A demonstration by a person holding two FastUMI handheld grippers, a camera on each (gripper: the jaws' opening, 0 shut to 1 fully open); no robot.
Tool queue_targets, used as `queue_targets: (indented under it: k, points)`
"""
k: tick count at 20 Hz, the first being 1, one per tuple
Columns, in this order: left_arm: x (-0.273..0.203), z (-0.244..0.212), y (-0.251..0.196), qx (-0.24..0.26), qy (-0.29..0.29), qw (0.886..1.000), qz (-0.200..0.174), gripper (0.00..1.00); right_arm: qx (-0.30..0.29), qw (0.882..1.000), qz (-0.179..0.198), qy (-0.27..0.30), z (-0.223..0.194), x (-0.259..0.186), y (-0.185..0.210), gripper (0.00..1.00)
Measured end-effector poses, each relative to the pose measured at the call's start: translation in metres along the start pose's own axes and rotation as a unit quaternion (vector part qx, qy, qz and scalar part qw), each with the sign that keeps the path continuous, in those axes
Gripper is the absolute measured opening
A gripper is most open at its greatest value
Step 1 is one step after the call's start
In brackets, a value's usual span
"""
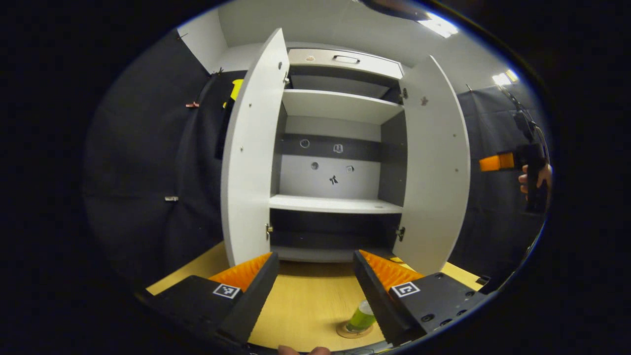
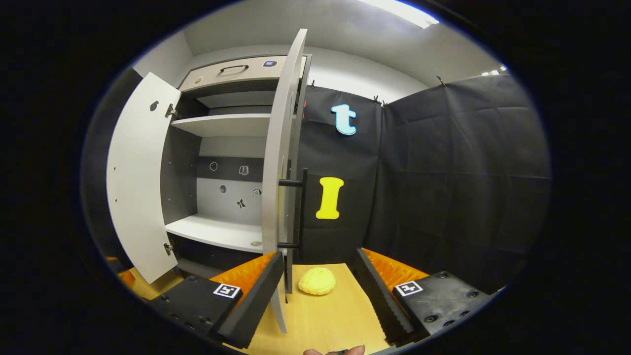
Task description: Grasp the bottle in the cabinet with the left hand and place it on the coaster, then close the right door with the right hand and the left door with the left hand.
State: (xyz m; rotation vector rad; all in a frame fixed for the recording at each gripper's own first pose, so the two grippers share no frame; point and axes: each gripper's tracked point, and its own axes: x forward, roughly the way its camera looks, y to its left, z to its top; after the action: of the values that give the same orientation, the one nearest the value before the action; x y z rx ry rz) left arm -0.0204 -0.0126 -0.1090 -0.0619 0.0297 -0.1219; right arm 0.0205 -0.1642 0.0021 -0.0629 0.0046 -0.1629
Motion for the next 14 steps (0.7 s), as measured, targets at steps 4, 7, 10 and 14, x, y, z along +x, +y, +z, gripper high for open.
queue_targets:
  k: [4,7,10,14]
  points:
    - [0.001,0.056,0.028,0.0,-0.01,0.999,0.03,0.95,0.005,1.0,0.011,0.005,0.005,0.017,-0.013,0.98]
    - [0.005,0.077,0.037,0.0,-0.01,0.999,0.046,0.95,0.012,1.0,0.009,0.018,0.0,0.039,-0.021,0.97]
    - [0.01,0.083,0.041,0.001,-0.014,0.999,0.05,0.95,0.02,1.0,0.005,0.015,0.004,0.067,-0.023,0.97]
    - [0.009,0.088,0.049,-0.008,-0.016,0.999,0.048,0.95,0.034,0.999,-0.003,0.01,0.011,0.083,-0.026,0.95]
